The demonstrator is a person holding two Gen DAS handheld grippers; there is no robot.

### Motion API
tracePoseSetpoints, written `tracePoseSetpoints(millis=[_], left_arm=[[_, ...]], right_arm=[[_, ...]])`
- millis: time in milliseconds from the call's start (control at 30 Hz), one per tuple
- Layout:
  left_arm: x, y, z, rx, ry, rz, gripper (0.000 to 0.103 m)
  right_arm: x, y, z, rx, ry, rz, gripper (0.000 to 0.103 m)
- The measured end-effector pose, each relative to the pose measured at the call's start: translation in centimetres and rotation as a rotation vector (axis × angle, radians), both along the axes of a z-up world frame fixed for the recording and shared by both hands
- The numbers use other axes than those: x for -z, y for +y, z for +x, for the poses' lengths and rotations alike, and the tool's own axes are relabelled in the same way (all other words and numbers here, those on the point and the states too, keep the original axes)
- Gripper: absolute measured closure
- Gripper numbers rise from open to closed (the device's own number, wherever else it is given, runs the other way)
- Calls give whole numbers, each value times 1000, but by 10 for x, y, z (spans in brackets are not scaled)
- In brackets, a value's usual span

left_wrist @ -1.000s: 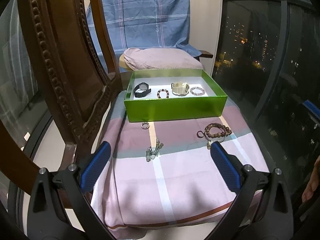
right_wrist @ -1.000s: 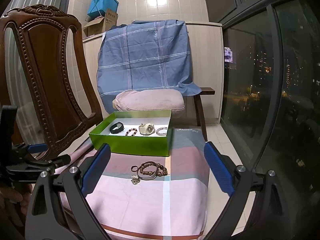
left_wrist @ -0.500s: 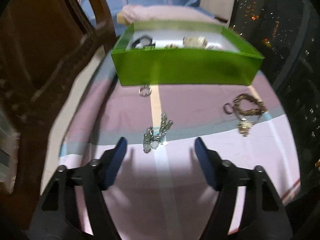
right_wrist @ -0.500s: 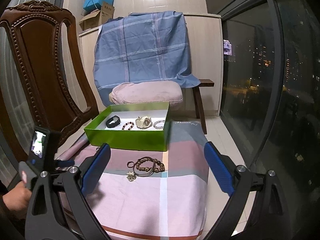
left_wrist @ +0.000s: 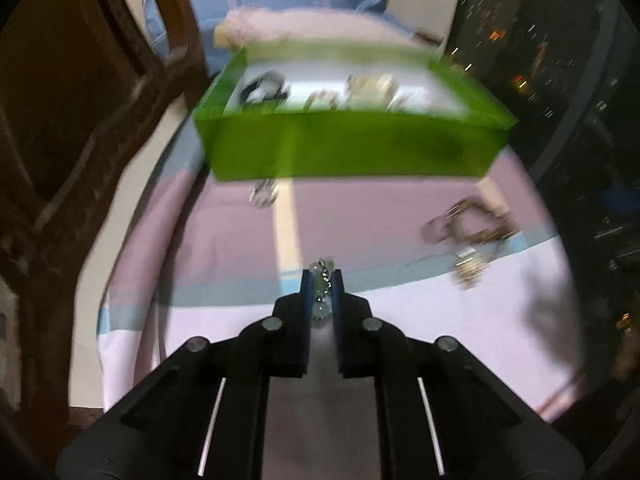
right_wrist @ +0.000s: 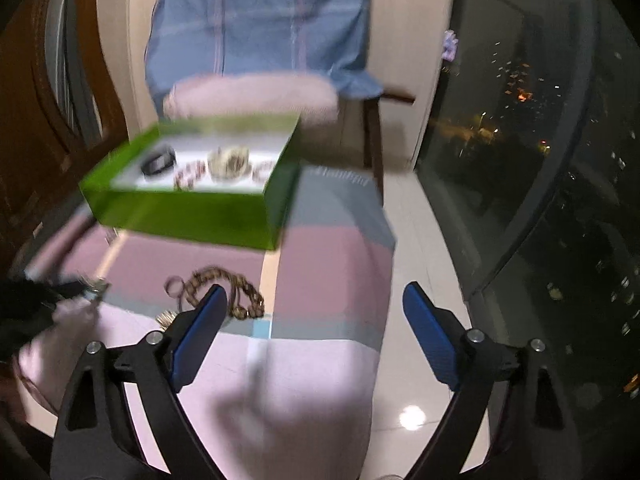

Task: Organize jewelry
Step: 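Grasp the silver chain with green pendant using the left gripper, then grasp the brown wooden bead bracelet with the right gripper while the left gripper holds the chain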

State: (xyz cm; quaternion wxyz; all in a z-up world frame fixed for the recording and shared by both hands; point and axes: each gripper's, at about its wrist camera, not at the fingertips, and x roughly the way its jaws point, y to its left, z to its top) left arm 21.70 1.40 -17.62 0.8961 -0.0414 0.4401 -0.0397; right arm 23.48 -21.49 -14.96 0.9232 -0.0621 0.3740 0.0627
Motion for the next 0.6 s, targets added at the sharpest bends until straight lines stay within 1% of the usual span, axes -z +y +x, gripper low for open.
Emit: tracePoseSetpoints(millis=[67,133,200,233,267,333,400,467,533,600], left_arm=[[-26,2,-13,14,-75,-22,94],[-50,5,-26,27,-144,-36,94],[-68,12,-41,33,-198,-41,94],[-73,14,-43,34,-213,-40,94],[-79,16,-47,33,-230,-37,94],[-85,24,-50,27,-240,-49,94],[-86,29,-52,23,-239,-57,94],[-86,30,-54,27,-229,-51,94],[-85,29,-57,27,-225,-53,94],[-86,30,-56,31,-225,-49,94]], right_arm=[[10,8,9,-15,26,-23,19],[18,17,21,-25,35,-71,20],[25,20,30,-25,53,-94,25],[30,22,36,-28,73,-106,33],[34,24,40,-33,92,-117,45],[45,28,47,-46,142,-139,55],[44,31,48,-52,140,-137,59],[43,40,48,-84,148,-129,60],[41,49,46,-94,135,-139,60],[40,55,45,-110,143,-133,60]])
